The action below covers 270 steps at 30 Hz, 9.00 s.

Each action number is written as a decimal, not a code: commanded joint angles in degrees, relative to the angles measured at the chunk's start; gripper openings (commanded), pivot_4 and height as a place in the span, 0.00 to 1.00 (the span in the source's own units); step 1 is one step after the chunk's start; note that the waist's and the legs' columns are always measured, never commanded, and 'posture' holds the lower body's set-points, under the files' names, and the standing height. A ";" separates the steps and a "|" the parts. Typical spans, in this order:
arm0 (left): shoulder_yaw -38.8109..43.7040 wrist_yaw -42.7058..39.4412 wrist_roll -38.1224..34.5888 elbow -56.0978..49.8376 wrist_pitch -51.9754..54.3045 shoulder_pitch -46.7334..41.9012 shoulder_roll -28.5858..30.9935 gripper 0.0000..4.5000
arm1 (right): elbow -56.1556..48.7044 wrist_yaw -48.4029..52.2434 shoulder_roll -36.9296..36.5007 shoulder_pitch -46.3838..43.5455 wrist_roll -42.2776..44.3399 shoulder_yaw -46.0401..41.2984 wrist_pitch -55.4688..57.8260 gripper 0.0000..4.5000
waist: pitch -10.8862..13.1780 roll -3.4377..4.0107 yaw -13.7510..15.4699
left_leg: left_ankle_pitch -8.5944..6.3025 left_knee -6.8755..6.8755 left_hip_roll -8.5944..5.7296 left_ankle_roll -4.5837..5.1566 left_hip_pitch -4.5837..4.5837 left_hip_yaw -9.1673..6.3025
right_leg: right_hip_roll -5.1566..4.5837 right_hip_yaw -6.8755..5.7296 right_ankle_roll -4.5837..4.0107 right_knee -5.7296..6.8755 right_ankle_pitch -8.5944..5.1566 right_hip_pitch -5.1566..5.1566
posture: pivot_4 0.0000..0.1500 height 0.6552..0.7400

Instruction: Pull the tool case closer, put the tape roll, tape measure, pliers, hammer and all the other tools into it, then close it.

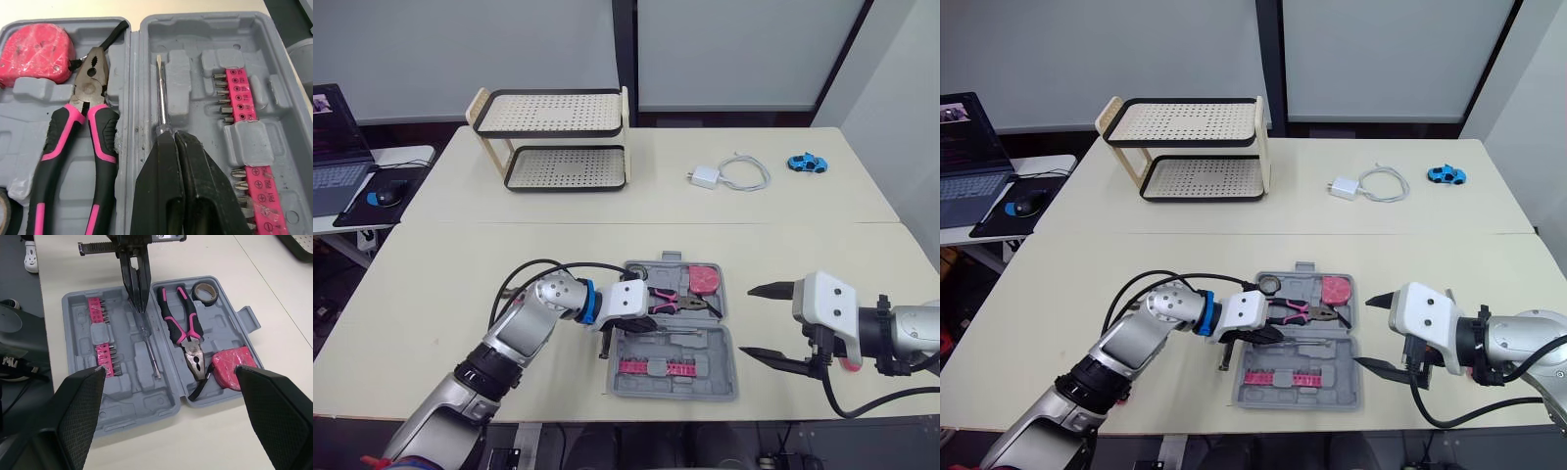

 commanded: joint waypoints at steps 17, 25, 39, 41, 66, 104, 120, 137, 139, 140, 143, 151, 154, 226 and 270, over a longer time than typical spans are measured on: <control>-3.01 3.61 8.16 8.60 -5.01 -0.37 -3.07 0.00 | -2.11 -0.26 -0.06 0.58 0.47 -1.17 -0.21 1.00 | -0.05 0.01 0.00 | -0.01 0.13 -0.02 0.02 0.04 -0.02 | 0.00 0.00 0.00 0.19 0.00 0.02 | 1.00 1.00; 0.38 3.40 4.32 6.01 -2.92 -0.48 -3.29 0.00 | -1.59 -0.47 0.61 -0.25 0.29 -1.32 -1.42 1.00 | -0.06 0.01 -0.02 | -0.01 0.22 -0.02 0.02 0.03 -0.04 | 0.00 0.00 0.00 0.25 0.00 0.02 | 1.00 1.00; 29.09 7.07 -15.91 -9.88 16.86 4.32 6.86 0.00 | 1.98 -1.81 3.40 -1.29 -0.69 -7.07 -3.88 1.00 | -0.05 0.01 -0.21 | -0.02 0.31 0.13 0.02 -0.02 -0.17 | 0.01 0.01 0.00 0.32 0.00 -0.05 | 1.00 1.00; 34.92 10.36 -15.91 -7.94 16.11 7.27 8.75 0.00 | 3.48 -2.04 4.46 0.96 -1.27 -11.03 -4.69 1.00 | -0.05 0.00 -0.19 | -0.03 0.29 0.16 0.04 -0.03 -0.20 | 0.00 0.00 0.00 0.30 0.00 -0.06 | 1.00 1.00; 68.86 35.19 -20.18 14.41 11.99 34.06 8.27 0.78 | 37.68 1.84 15.31 27.46 -12.10 -34.77 -26.39 1.00 | -0.22 -0.02 0.00 | -0.09 -0.46 0.28 0.12 1.06 -0.06 | -0.13 0.26 -0.02 -0.21 -0.03 0.82 | 1.00 1.00; 61.87 40.71 -28.99 -24.62 25.28 47.53 -2.53 1.00 | 16.38 17.94 -0.44 -24.08 4.27 10.16 -9.89 1.00 | -0.23 -0.13 0.43 | -0.10 -0.43 0.20 0.10 0.84 -0.26 | -0.59 0.15 -0.01 -0.41 -0.03 0.78 | 1.00 1.00; 44.65 56.78 -19.91 -19.89 33.68 31.37 -8.17 1.00 | 13.78 16.46 -0.44 -24.35 5.01 9.89 -6.72 1.00 | -0.22 -0.13 0.47 | -0.10 -0.41 0.20 0.10 0.87 -0.21 | -0.22 0.08 -0.01 -0.38 -0.03 0.77 | 1.00 1.00; 40.44 56.28 -15.57 -9.36 32.92 25.84 -9.13 0.47 | 12.68 15.87 -1.37 -23.61 5.19 8.25 -5.38 1.00 | -0.23 -0.12 0.98 | -0.10 -0.42 0.19 0.10 0.85 -0.20 | -0.22 0.10 -0.01 -0.38 -0.03 0.74 | 1.00 1.00; 40.28 56.19 -15.31 -9.33 32.71 26.24 -9.41 0.32 | 12.57 15.81 -1.55 -23.53 5.24 7.93 -5.27 1.00 | -0.23 -0.12 1.15 | -0.10 -0.42 0.19 0.10 0.85 -0.19 | -0.22 0.10 -0.01 -0.38 -0.03 0.74 | 1.00 1.00; 40.16 56.05 -15.24 -9.35 32.63 26.45 -9.48 0.26 | 12.52 15.72 -1.59 -23.46 5.19 7.83 -5.26 1.00 | -0.23 -0.12 1.22 | -0.10 -0.42 0.19 0.10 0.85 -0.19 | -0.23 0.11 -0.01 -0.38 -0.03 0.74 | 1.00 1.00; 40.05 55.69 -15.10 -9.21 32.16 26.70 -9.48 0.05 | 12.43 15.47 -1.67 -23.24 5.06 7.55 -5.22 1.00 | -0.23 -0.11 1.38 | -0.10 -0.42 0.17 0.10 0.85 -0.19 | -0.25 0.11 0.00 -0.38 -0.03 0.74 | 1.00 1.00; 40.27 51.75 -14.62 -10.98 26.72 27.65 -7.37 0.01 | 11.77 14.28 -1.73 -21.84 5.08 6.13 -4.97 1.00 | -0.23 -0.12 1.39 | -0.09 -0.42 0.17 0.09 0.85 -0.17 | -0.26 0.12 0.00 -0.39 -0.03 0.73 | 1.00 1.00; 40.18 47.44 -14.37 -13.99 22.57 28.96 -4.50 0.01 | 11.13 13.46 -1.89 -20.60 5.33 4.60 -4.49 1.00 | -0.18 -0.16 1.39 | -0.09 -0.43 0.18 0.09 0.81 -0.19 | -0.26 0.10 0.00 -0.41 -0.03 0.70 | 1.00 1.00; -17.93 12.42 10.76 -9.26 21.31 -3.40 -14.42 0.01 | 1.78 12.70 -6.47 8.41 0.22 -15.51 2.25 1.00 | 0.43 -0.40 1.48 | -0.10 -0.33 0.07 0.12 0.78 0.07 | -0.02 0.04 0.02 -0.42 -0.04 0.85 | 1.00 1.00; -6.21 -3.15 1.64 1.99 -4.78 -2.14 -4.41 0.01 | -1.44 8.30 -4.46 7.25 4.15 -15.28 4.75 1.00 | 0.42 -0.37 1.43 | -0.10 -0.31 0.09 0.12 0.80 0.03 | -0.04 0.02 0.02 -0.39 -0.04 0.87 | 1.00 1.00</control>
